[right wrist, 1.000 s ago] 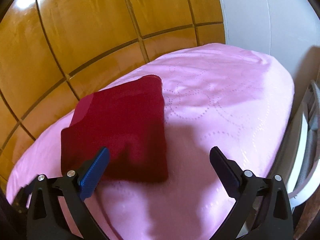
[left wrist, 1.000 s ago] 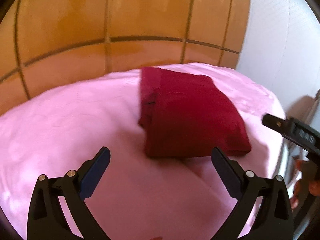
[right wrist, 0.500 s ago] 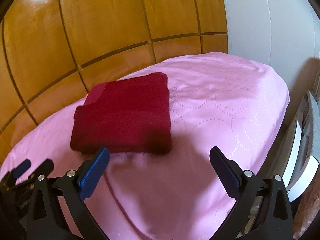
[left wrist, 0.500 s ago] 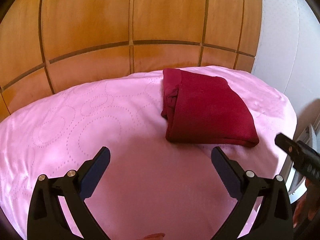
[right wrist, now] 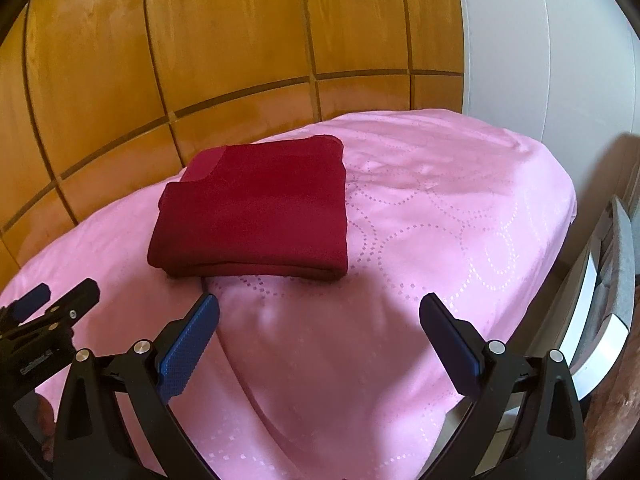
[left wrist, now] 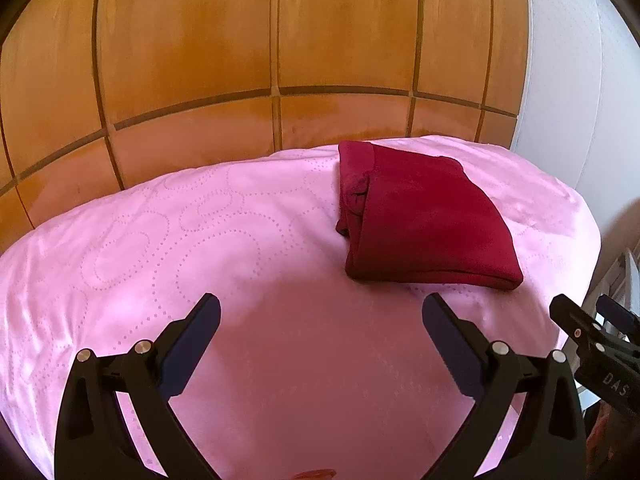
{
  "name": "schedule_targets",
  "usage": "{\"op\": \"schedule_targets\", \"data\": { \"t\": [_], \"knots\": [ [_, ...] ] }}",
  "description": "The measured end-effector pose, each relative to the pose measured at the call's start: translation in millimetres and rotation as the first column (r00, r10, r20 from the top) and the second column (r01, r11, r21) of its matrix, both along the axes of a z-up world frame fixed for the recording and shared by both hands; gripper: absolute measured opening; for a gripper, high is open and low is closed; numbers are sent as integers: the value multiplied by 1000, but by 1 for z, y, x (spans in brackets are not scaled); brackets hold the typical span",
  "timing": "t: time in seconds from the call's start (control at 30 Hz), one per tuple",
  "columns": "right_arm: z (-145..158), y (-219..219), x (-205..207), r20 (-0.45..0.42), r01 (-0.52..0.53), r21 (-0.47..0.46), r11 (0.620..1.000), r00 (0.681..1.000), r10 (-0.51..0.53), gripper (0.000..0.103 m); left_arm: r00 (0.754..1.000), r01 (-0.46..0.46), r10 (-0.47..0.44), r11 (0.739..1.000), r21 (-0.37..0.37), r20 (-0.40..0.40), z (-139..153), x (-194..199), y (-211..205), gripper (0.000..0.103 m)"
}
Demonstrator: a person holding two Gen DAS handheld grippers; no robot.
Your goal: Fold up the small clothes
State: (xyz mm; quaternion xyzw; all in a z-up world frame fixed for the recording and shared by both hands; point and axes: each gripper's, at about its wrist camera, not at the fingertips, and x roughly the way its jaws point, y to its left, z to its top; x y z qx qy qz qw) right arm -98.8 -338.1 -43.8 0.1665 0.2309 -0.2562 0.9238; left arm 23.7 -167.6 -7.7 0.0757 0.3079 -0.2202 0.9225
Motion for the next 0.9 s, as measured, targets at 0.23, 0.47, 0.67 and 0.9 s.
{"op": "schedule_targets", "data": {
  "t": [0.23,0.47,0.67,0.9],
  "knots": [
    [-3,0,1,-4,3,9,1000,1000,-3,99,1000,4,-4,1000,-1,-3,0,-2,-1,101],
    [-3,0,1,-6,7,4,1000,1000,-7,99,1000,14,-14,1000,7,-7,-3,-4,-2,101],
    [-4,-1,1,-7,2,7,1000,1000,-2,99,1000,20,-20,1000,6,-11,-3,-5,-2,101],
    [-4,-1,1,-8,2,11,1000,1000,-2,99,1000,22,-22,1000,5,-12,-4,-5,-2,101]
  ]
}}
